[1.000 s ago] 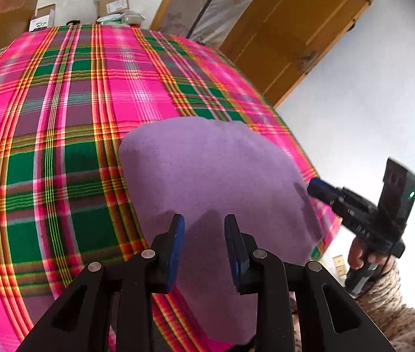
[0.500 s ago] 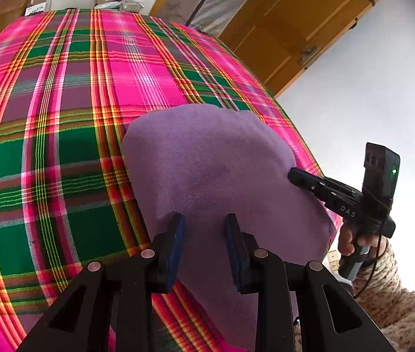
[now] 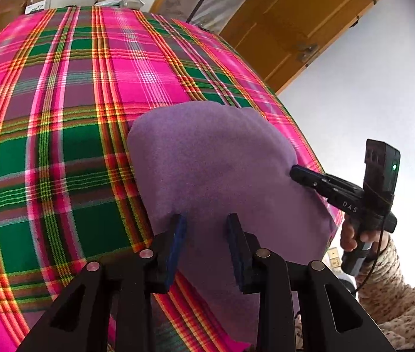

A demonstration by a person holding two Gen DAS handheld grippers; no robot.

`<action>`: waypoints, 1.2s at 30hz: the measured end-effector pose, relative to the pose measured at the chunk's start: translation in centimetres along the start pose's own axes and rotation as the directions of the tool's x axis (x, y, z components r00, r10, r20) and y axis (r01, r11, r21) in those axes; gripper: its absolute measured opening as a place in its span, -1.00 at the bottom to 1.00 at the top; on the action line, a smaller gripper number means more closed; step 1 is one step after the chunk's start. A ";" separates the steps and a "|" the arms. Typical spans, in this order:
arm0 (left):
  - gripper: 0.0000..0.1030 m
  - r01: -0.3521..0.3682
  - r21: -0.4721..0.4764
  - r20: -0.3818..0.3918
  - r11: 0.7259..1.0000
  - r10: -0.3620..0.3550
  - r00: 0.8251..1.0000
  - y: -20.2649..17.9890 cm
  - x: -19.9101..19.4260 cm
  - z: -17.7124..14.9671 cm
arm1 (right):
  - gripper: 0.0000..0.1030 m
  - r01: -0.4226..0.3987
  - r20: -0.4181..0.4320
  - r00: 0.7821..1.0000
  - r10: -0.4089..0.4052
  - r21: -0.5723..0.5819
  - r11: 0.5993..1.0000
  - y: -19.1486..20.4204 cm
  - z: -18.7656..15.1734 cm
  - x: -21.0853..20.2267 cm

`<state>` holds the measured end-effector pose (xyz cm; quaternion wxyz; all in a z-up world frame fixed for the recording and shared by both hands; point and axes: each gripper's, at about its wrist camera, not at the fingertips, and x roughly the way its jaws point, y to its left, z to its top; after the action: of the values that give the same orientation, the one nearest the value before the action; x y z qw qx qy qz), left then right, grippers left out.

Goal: Fold clothes

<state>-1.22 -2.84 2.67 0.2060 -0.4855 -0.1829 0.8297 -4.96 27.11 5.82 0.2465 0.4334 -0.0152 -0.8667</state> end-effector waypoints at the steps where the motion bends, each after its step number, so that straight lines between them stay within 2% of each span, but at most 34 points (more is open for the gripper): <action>1: -0.35 0.002 -0.014 -0.004 1.000 -0.002 1.000 0.3 -0.1 -0.1 | -0.80 -0.004 0.001 1.000 0.004 -0.003 1.000 -0.1 0.1 -0.3; 3: -0.26 0.008 -0.048 -0.012 0.999 -0.008 1.000 0.9 -0.4 -0.2 | -0.77 -0.015 -0.009 1.000 0.015 0.002 1.000 -0.5 0.2 -0.6; 5: -0.19 0.009 -0.085 -0.026 0.996 -0.012 1.000 1.6 -0.5 -0.3 | -0.66 -0.026 -0.018 1.000 0.026 0.015 1.000 -1.1 0.3 -0.8; 7: -0.13 0.024 -0.109 -0.040 0.994 -0.029 0.999 2.1 -0.4 -0.4 | -0.29 -0.015 -0.016 1.000 0.016 0.051 0.999 -2.0 0.4 -1.1; 8: -0.12 0.035 -0.112 -0.046 0.993 -0.040 0.998 2.3 -0.3 -0.5 | -0.22 -0.023 -0.020 0.999 0.025 0.080 0.997 -2.6 0.4 -1.2; 11: -0.10 0.075 -0.135 -0.066 0.988 -0.085 0.994 2.7 0.0 -0.5 | -0.09 -0.123 -0.054 0.990 0.134 0.175 0.977 -4.5 0.5 -0.9; 13: -0.01 0.109 -0.165 -0.089 0.980 -0.125 0.988 3.3 0.3 -0.3 | -0.05 -0.160 -0.090 0.979 0.180 0.201 0.966 -5.3 0.6 -0.2; 16: 0.05 0.168 -0.215 -0.125 0.962 -0.197 0.972 4.0 0.8 0.0 | -0.04 -0.217 -0.137 0.957 0.255 0.245 0.945 -6.3 0.8 1.0; 19: 0.06 0.200 -0.240 -0.147 0.950 -0.239 0.960 4.7 1.1 0.5 | -0.01 -0.280 -0.171 0.924 0.343 0.308 0.909 -7.7 1.2 2.6; 23: 0.06 0.242 -0.280 -0.165 0.929 -0.295 0.941 5.6 1.5 1.0 | -0.01 -0.329 -0.188 0.896 0.403 0.331 0.885 -8.5 2.1 3.6; 27: 0.07 0.296 -0.346 -0.165 0.890 -0.368 0.915 6.6 2.1 1.3 | 0.01 -0.378 -0.231 0.860 0.455 0.311 0.872 -8.4 3.0 4.7; 30: 0.07 0.330 -0.387 -0.156 0.861 -0.414 0.897 7.2 2.5 1.2 | 0.07 -0.425 -0.245 0.826 0.507 0.321 0.847 -8.7 3.4 5.3; 36: 0.10 0.333 -0.401 -0.171 0.854 -0.426 0.888 6.7 2.6 0.7 | 0.09 -0.482 -0.255 0.781 0.570 0.335 0.810 -8.5 3.4 6.1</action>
<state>-4.12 -7.29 -2.26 0.2959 -0.5706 -0.3968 0.6553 -14.12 31.29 1.34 0.4222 0.5831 -0.2029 -0.6637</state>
